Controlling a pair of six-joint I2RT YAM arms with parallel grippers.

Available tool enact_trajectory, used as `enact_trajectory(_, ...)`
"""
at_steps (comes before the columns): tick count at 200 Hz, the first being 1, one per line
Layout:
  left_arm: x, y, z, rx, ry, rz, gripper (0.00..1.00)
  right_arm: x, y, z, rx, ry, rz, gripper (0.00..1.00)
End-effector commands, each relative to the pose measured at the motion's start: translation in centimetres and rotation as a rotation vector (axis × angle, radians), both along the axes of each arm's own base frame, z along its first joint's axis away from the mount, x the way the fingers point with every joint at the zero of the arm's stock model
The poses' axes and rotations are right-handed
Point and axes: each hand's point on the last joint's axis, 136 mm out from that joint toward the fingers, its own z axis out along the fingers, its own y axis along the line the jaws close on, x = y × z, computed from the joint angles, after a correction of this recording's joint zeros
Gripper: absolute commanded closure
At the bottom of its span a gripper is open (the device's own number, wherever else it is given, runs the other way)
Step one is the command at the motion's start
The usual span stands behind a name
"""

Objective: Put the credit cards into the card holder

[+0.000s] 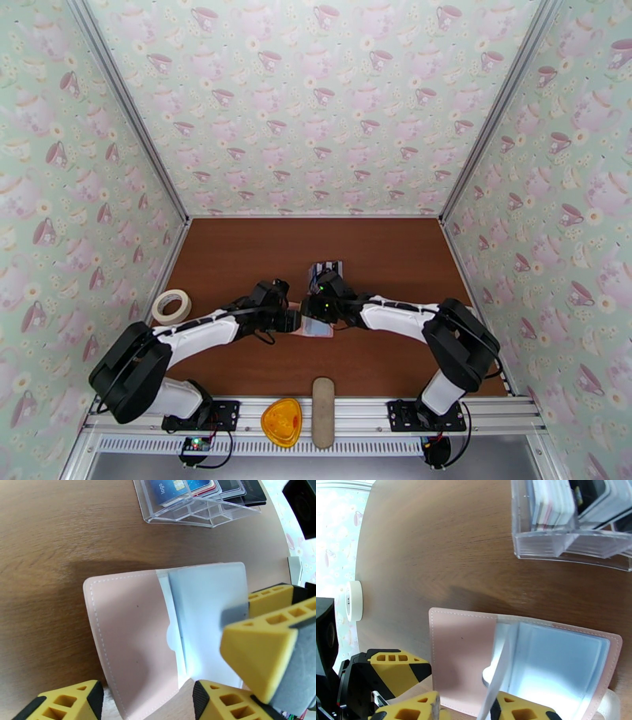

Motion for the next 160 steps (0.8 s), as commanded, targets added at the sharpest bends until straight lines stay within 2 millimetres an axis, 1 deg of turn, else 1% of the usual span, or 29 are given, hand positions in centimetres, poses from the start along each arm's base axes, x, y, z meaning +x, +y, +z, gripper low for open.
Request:
enact_trajectory(1,1.7,-0.5,3.5,-0.032,-0.105,0.010,0.36,-0.3,2.0,0.5,0.057,0.023,0.049,0.60)
enact_trajectory(32,1.5,0.3,4.9,-0.026,-0.138,0.025,0.40,-0.1,2.9,0.8,0.078,0.022,0.066,0.61)
enact_trajectory(50,1.5,0.5,5.5,-0.029,-0.151,0.027,0.42,0.1,3.3,0.7,0.088,0.028,0.075,0.61)
enact_trajectory(69,1.2,0.5,5.8,-0.039,-0.149,0.023,0.46,0.0,3.8,0.0,0.089,0.044,0.082,0.61)
enact_trajectory(85,1.0,0.2,6.0,-0.062,-0.150,0.017,0.51,0.0,3.8,-0.7,0.083,0.055,0.078,0.61)
enact_trajectory(103,0.8,-0.1,5.9,-0.089,-0.145,0.011,0.54,0.0,3.8,-1.3,0.082,0.059,0.076,0.61)
enact_trajectory(125,0.6,-0.7,5.6,-0.130,-0.139,-0.001,0.57,0.0,3.8,-1.9,0.080,0.068,0.073,0.64)
enact_trajectory(146,0.7,-1.0,4.5,-0.140,-0.125,-0.002,0.59,0.0,3.7,-2.5,0.078,0.076,0.069,0.67)
enact_trajectory(160,0.4,-1.5,3.9,-0.164,-0.101,-0.021,0.60,0.0,3.7,-2.8,0.077,0.081,0.066,0.67)
